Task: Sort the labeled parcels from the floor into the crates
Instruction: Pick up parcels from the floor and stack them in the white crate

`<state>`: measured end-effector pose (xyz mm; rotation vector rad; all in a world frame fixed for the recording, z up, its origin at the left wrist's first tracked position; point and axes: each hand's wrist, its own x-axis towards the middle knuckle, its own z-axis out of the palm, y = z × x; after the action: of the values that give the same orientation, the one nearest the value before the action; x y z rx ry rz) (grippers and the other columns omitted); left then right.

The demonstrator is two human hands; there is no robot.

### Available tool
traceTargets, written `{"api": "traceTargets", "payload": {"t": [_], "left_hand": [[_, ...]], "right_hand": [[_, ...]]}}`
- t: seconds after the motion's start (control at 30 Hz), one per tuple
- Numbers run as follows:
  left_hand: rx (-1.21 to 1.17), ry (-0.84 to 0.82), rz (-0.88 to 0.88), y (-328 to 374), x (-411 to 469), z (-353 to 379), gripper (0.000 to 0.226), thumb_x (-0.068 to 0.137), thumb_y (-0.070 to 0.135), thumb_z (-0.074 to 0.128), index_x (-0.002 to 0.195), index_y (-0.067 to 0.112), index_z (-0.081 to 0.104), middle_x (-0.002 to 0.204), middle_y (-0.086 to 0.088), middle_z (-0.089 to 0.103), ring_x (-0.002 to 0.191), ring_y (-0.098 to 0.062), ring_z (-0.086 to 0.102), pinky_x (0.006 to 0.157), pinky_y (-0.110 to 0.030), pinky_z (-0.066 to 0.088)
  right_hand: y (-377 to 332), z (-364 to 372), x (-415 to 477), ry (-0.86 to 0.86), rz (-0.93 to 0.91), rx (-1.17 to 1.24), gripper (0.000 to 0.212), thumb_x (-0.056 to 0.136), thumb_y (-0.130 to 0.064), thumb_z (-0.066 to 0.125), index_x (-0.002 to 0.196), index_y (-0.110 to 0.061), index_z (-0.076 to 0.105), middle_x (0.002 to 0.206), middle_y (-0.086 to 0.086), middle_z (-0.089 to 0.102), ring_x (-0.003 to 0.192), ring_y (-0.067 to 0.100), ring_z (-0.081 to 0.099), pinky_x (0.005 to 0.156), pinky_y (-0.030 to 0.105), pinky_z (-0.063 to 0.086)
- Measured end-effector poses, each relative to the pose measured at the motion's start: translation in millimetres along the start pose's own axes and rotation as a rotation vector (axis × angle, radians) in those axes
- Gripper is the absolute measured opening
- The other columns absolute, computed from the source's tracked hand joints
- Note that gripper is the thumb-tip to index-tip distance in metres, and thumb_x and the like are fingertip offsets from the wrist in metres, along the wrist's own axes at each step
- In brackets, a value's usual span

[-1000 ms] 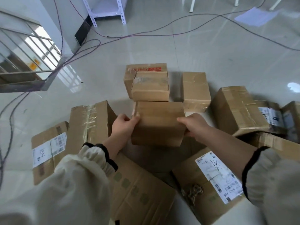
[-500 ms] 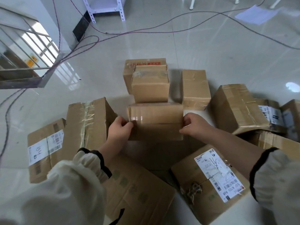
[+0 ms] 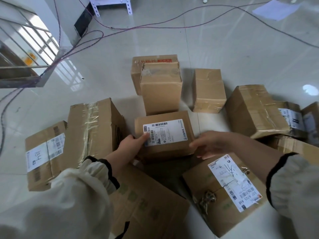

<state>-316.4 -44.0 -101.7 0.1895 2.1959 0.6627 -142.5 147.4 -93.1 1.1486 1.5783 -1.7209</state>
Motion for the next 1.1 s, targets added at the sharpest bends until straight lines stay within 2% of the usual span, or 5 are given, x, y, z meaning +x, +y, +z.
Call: {"api": "traceTargets", "payload": {"t": [0.1,0.43,0.67,0.93,1.1], "left_hand": [[0.072,-0.070,-0.138,11.2,-17.5,-1.9,0.070,0.086,0.065,0.046,0.128,0.009,0.045,0.109,-0.012,0.063,0.078,-0.027,0.069,0.042,-0.031,0.048],[-0.381,-0.184,-0.291,-0.9,-24.9,-1.3,0.054,0.077,0.040,0.074,0.115,0.009,0.052,0.100,-0.012,0.064,0.086,-0.027,0.065,0.080,-0.046,0.047],[-0.559,0.086,-0.119,7.8,0.3,7.7,0.060,0.086,0.031,0.067,0.137,0.012,0.040,0.115,-0.009,0.062,0.098,-0.027,0.064,0.078,-0.041,0.055],[-0.489,0.049,-0.053,7.1,-1.2,9.2,0.047,0.089,0.036,0.061,0.130,0.016,0.049,0.099,-0.002,0.064,0.085,-0.020,0.063,0.061,-0.032,0.051],[-0.531,-0.068,-0.121,-3.7,-0.9,7.9,0.059,0.090,0.057,0.047,0.131,0.015,0.050,0.117,-0.007,0.061,0.110,-0.031,0.056,0.099,-0.050,0.043]], "right_hand": [[-12.4,-16.5,3.6,0.117,-0.032,0.064,0.093,0.069,-0.052,0.072,0.143,-0.011,0.033,0.146,0.015,0.039,0.126,0.034,0.047,0.090,0.038,0.047],[-46.6,34.3,35.0,0.712,-0.450,-0.448,0.034,0.091,-0.027,0.056,0.123,-0.016,0.051,0.121,0.006,0.054,0.098,0.021,0.058,0.073,0.029,0.049],[-21.7,42.7,7.1,0.088,-0.032,-0.324,0.027,0.085,-0.037,0.066,0.093,-0.013,0.057,0.090,0.013,0.069,0.079,0.029,0.069,0.072,0.036,0.059],[-15.9,44.5,6.7,0.095,-0.012,-0.356,0.033,0.084,-0.041,0.066,0.095,-0.011,0.058,0.096,0.010,0.070,0.091,0.030,0.068,0.082,0.041,0.056],[-15.0,51.2,14.7,0.198,-0.104,0.016,0.056,0.093,-0.026,0.055,0.143,-0.023,0.029,0.128,0.010,0.055,0.115,0.031,0.055,0.093,0.046,0.049]]}}
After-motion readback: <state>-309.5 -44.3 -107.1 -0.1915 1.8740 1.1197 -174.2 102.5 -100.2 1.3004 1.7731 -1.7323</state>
